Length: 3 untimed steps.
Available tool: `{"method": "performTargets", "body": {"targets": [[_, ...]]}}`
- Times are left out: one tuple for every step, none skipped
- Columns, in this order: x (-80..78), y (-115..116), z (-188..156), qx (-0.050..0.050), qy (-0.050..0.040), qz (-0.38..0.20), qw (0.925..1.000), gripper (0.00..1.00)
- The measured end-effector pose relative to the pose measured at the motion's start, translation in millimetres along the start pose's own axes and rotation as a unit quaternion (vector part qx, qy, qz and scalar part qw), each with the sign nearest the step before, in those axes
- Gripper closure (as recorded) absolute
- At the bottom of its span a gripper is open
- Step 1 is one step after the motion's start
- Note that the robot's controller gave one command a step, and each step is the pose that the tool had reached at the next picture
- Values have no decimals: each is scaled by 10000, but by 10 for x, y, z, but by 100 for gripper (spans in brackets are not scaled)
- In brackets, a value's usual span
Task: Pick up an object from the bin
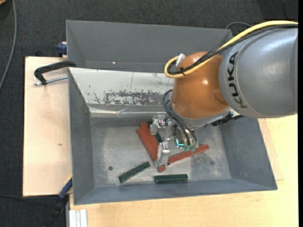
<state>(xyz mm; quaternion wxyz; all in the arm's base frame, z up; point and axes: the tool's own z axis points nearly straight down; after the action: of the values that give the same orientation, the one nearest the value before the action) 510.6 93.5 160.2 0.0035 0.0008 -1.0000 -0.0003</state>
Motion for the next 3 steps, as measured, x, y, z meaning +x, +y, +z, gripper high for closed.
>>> {"method": "performTargets", "body": {"targets": [[-20, -5, -38, -4, -40, 8, 10000, 0], [-8, 388, 402, 4, -80, -919, 9957, 0], [-8, 722, 352, 1, -42, -1564, 9877, 0]]}}
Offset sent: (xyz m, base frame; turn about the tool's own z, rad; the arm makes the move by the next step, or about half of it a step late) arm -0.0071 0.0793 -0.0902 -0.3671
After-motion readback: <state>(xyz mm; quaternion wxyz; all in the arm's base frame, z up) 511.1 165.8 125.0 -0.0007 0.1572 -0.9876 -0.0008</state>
